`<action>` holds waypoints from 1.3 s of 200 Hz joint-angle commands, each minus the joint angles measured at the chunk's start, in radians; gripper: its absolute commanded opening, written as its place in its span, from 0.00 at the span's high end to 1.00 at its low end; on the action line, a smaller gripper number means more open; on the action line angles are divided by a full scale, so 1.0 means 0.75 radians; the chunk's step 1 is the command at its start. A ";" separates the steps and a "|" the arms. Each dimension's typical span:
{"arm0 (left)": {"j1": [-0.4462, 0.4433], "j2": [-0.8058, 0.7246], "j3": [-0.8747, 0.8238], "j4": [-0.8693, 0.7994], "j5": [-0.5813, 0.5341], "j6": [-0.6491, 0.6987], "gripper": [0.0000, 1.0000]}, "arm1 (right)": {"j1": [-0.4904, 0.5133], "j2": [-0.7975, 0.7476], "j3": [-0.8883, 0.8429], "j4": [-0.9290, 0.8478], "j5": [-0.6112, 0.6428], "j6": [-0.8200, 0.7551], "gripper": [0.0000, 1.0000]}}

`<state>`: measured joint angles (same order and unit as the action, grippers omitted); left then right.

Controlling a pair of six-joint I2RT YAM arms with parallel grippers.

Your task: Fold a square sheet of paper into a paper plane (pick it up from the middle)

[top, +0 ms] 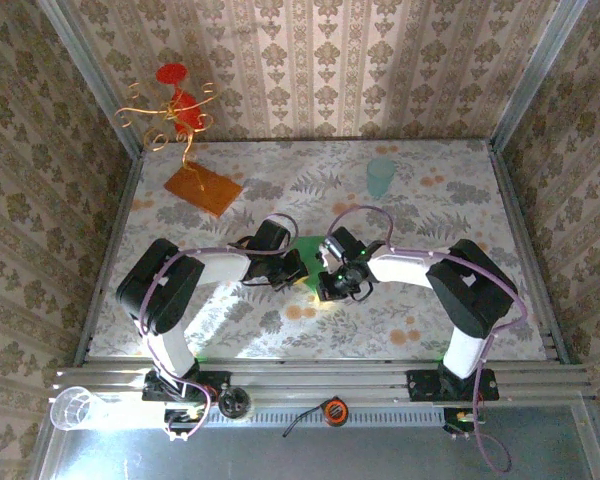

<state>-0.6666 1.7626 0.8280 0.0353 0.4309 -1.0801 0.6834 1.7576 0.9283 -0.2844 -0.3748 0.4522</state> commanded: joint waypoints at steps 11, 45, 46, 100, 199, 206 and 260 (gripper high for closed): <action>0.007 0.056 -0.007 -0.105 -0.054 0.035 0.97 | -0.001 -0.056 -0.086 -0.168 -0.008 -0.028 0.98; 0.008 0.057 -0.003 -0.105 -0.053 0.039 0.97 | -0.005 -0.134 -0.094 -0.143 0.003 -0.036 0.96; 0.007 0.057 -0.002 -0.105 -0.053 0.039 0.97 | -0.005 -0.138 -0.094 -0.140 0.003 -0.035 0.96; 0.007 0.045 0.003 -0.109 -0.051 0.042 0.97 | -0.006 -0.131 -0.042 0.030 -0.015 0.043 0.91; 0.009 0.015 0.051 -0.097 -0.025 0.076 0.97 | -0.005 0.046 0.062 -0.054 0.072 0.048 0.97; 0.009 0.000 0.053 -0.076 -0.019 0.083 0.97 | -0.005 0.053 0.061 -0.058 0.074 0.047 0.97; -0.002 -0.181 0.073 0.023 -0.028 0.208 0.96 | -0.004 0.084 0.055 -0.083 0.103 0.075 1.00</action>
<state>-0.6662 1.7039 0.8520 0.0307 0.4286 -1.0061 0.6830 1.7821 0.9653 -0.2958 -0.3477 0.4831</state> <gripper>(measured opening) 0.066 0.063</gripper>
